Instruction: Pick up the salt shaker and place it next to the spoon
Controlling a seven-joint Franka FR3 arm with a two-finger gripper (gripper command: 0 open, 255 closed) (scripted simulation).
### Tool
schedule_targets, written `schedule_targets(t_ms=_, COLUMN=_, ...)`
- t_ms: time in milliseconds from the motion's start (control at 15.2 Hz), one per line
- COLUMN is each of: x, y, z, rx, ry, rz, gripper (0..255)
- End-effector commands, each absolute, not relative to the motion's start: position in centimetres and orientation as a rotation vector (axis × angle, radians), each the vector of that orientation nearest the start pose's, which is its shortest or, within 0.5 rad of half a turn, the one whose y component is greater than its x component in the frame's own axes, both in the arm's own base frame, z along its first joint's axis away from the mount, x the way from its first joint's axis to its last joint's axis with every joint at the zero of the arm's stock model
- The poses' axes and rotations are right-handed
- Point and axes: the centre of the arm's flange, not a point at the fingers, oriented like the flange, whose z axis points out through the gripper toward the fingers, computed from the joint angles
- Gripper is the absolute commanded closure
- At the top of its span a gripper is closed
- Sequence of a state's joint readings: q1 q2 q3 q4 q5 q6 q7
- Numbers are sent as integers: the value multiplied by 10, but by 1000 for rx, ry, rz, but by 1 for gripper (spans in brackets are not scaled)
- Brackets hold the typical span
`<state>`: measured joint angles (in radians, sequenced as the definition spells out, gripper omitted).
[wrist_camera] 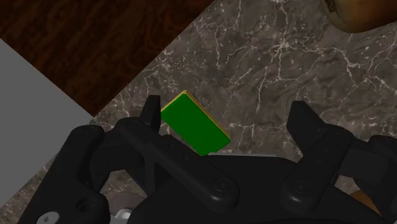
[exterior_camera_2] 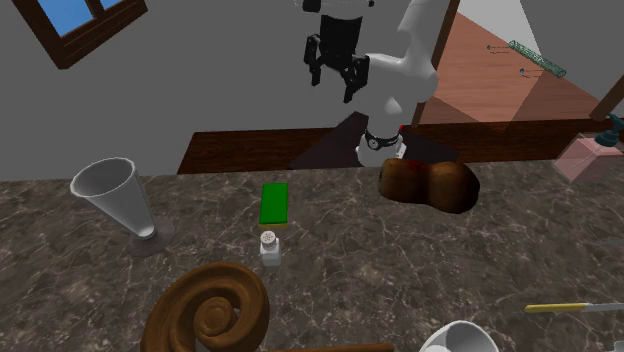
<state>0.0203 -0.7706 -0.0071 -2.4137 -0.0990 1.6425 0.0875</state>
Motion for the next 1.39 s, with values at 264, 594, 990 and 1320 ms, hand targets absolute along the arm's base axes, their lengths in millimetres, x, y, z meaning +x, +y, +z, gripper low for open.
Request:
schedule_targets(t_ms=264, x=361, y=4, z=539, rx=-3235, ry=108, rz=-7, gripper=0)
schedule_targets(t_ms=594, x=417, y=16, z=507, rx=-3237, ry=111, rz=-6, gripper=0)
schedule_targets(t_ms=990, x=485, y=30, z=468, rx=-3240, ry=116, rz=-6, gripper=0)
schedule_targets(t_ms=1320, x=541, y=42, z=435, rx=-3242, ry=119, rz=-6, gripper=0)
